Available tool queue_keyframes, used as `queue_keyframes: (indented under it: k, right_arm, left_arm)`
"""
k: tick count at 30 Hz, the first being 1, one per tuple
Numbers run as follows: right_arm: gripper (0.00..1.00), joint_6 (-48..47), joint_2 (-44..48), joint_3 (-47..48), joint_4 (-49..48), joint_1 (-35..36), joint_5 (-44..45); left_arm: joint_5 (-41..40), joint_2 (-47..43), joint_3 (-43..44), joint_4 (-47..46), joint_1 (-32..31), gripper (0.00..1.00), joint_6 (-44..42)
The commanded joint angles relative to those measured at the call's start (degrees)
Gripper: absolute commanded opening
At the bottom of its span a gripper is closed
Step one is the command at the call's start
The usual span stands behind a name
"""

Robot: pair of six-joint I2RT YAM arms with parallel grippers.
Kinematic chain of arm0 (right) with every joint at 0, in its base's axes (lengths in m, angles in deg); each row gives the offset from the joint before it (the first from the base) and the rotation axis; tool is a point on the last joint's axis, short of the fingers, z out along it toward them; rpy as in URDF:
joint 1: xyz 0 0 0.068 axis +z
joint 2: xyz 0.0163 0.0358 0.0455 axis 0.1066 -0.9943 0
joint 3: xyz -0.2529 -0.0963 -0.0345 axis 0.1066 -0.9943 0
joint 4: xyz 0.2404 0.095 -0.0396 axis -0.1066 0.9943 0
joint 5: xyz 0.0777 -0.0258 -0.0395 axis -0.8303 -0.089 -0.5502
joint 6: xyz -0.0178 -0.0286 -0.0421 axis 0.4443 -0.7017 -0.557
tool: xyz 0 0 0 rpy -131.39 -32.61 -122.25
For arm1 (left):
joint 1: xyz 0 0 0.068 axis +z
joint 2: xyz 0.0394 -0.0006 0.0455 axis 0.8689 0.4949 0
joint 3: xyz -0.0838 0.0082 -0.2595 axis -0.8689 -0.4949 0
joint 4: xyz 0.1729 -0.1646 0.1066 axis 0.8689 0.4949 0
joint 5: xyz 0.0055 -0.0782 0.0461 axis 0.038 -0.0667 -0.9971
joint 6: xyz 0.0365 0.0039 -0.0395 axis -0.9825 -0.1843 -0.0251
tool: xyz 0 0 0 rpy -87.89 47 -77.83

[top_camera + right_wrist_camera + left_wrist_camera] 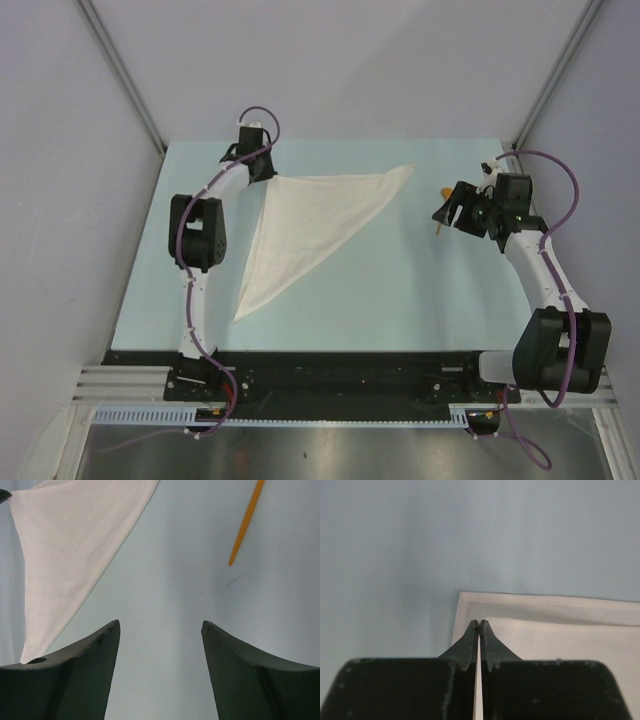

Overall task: Fold the napkin, place the utensils inside, and roll it up
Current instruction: Fold the napkin

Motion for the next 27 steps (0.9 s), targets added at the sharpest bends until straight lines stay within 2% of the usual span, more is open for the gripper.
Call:
queue_keyframes:
  k: [1, 8, 15, 22, 25, 27]
  right_arm:
    - [0.72, -0.7, -0.5, 1.1, 0.5, -0.3, 0.2]
    - [0.72, -1.1, -0.6, 1.2, 0.8, -0.2, 0.3]
    - [0.72, -1.4, -0.3, 0.8, 1.4, -0.3, 0.8]
    - [0.72, -1.4, -0.7, 0.8, 1.4, -0.3, 0.7]
    - [0.72, -1.4, -0.7, 0.9, 1.5, -0.2, 0.6]
    - [0.72, -1.4, -0.8, 0.9, 1.6, -0.2, 0.6]
  left_arm:
    - [0.3, -5.1, 1.7, -2.5, 0.7, 0.00, 0.4]
    - [0.8, -0.8, 6.3, -0.3, 0.8, 0.00, 0.2]
    - [-0.6, -1.3, 4.5, -2.8, 1.6, 0.00, 1.7]
    - [-0.7, 0.6, 6.5, -2.1, 1.9, 0.00, 0.9]
    - [1.2, 1.4, 6.5, -2.4, 2.4, 0.00, 0.7]
    - [2.7, 2.6, 7.8, -1.6, 2.4, 0.08, 0.0]
